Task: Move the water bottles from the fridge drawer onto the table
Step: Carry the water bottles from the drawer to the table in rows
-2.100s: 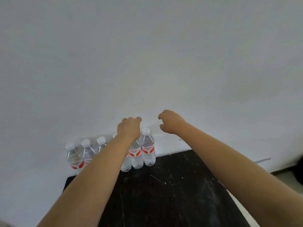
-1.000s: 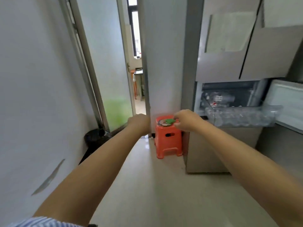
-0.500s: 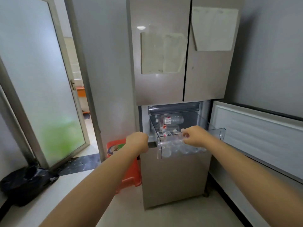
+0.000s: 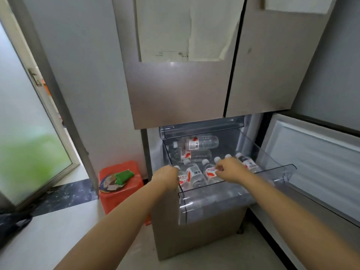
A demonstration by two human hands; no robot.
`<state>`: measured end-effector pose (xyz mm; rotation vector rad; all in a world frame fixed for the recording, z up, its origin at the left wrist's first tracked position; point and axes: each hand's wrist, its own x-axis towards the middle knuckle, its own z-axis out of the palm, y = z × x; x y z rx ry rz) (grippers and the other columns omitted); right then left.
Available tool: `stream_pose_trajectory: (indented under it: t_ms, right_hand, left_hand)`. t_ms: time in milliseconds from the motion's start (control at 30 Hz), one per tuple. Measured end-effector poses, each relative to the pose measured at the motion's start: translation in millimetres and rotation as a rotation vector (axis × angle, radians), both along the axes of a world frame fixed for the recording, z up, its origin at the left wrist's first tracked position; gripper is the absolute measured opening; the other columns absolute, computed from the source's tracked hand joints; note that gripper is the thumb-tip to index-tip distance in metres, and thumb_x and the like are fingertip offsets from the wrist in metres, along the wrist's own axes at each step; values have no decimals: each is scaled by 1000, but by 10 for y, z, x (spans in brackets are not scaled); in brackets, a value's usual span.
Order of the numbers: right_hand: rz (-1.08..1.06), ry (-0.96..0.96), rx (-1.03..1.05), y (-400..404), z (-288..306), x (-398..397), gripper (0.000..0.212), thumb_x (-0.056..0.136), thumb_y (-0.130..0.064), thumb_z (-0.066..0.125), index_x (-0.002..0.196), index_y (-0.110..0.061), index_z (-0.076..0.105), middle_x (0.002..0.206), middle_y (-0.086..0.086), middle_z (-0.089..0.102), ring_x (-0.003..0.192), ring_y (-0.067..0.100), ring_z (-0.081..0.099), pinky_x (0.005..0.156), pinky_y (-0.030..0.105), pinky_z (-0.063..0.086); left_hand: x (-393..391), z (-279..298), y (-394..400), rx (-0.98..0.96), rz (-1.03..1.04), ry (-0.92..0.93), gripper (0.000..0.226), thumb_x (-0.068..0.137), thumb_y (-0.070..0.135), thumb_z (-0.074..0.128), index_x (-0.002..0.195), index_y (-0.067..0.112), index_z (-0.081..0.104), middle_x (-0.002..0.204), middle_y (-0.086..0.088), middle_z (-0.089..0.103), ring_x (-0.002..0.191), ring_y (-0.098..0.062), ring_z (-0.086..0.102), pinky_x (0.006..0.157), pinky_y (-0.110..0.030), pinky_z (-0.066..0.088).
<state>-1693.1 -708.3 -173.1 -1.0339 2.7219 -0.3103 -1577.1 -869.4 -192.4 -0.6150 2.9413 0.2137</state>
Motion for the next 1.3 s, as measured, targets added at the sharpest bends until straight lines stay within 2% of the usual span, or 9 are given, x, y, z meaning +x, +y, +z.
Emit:
stream_pose_trajectory:
  t_ms: [200, 367, 533, 700, 767, 867, 1033, 1167, 1300]
  right_hand:
    - [6, -155, 39, -494, -442, -566, 25, 89, -19, 50, 104, -9, 67, 109, 14, 66, 98, 27, 60, 78, 27, 44]
    - [52, -253, 39, -1042, -777, -937, 26, 90, -17, 50, 103, -1, 66, 104, 14, 65, 99, 27, 60, 83, 33, 48]
    - [-23, -249, -11, -1536, -1148, -1152, 30, 89, -37, 51, 106, -13, 59, 107, 8, 63, 92, 24, 60, 77, 31, 45]
    - [-132, -362, -52, -1768, -1450, -1240, 39, 80, -36, 64, 110, -13, 53, 109, 13, 62, 95, 28, 62, 83, 38, 54]
    - [-160, -451, -70, -1766, -1471, -1287, 37, 78, -33, 66, 107, -12, 56, 108, 12, 63, 97, 28, 63, 85, 38, 54]
    - [-196, -616, -161, -1691, -1385, -1374, 29, 73, -23, 70, 97, -10, 59, 100, 10, 68, 88, 25, 66, 74, 31, 55]
    - [-47, -540, -213, -1401, -1107, -1474, 12, 78, -21, 64, 72, -20, 54, 64, -6, 54, 62, 15, 55, 52, 21, 38]
    - [36, -503, -302, -1043, -878, -1597, 24, 78, -16, 62, 63, -26, 46, 64, -9, 51, 60, 7, 50, 50, 19, 35]
    - [52, -433, -329, -749, -841, -1663, 18, 81, -22, 61, 74, -21, 45, 67, -11, 47, 62, 7, 46, 50, 19, 33]
  left_hand:
    - [-463, -466, -344, -10, -25, 31, 28, 92, 15, 47, 117, 4, 56, 125, -14, 52, 112, -28, 52, 93, -36, 44]
    - [-493, -793, -511, -77, -152, 112, 39, 95, 24, 38, 128, 8, 51, 138, -10, 44, 126, -25, 40, 111, -31, 25]
    - [-442, -897, -532, 10, -70, 187, 40, 95, 27, 38, 130, 11, 50, 140, -4, 44, 124, -20, 47, 101, -28, 39]
    - [-474, -790, -433, -105, -83, 313, 29, 59, 14, 81, 86, 5, 75, 90, -9, 74, 81, -24, 72, 70, -30, 58]
    - [-534, -724, -398, -219, -74, 252, 26, 52, 20, 85, 75, 11, 76, 80, -3, 74, 73, -18, 72, 70, -25, 57]
    - [-757, -675, -376, -239, 18, 27, 27, 83, 24, 54, 102, 10, 67, 109, -7, 65, 106, -23, 57, 99, -31, 35]
    - [-1419, -806, -384, -150, 178, -134, 32, 87, 14, 49, 116, 3, 58, 121, -15, 56, 115, -31, 50, 94, -36, 40]
    - [-1750, -1090, -461, 200, 513, -178, 32, 90, 15, 52, 120, 4, 53, 122, -14, 56, 110, -28, 56, 90, -34, 47]
    - [-1871, -1298, -516, 188, 618, -147, 37, 91, 18, 51, 126, 6, 49, 128, -15, 55, 118, -29, 53, 96, -36, 44]
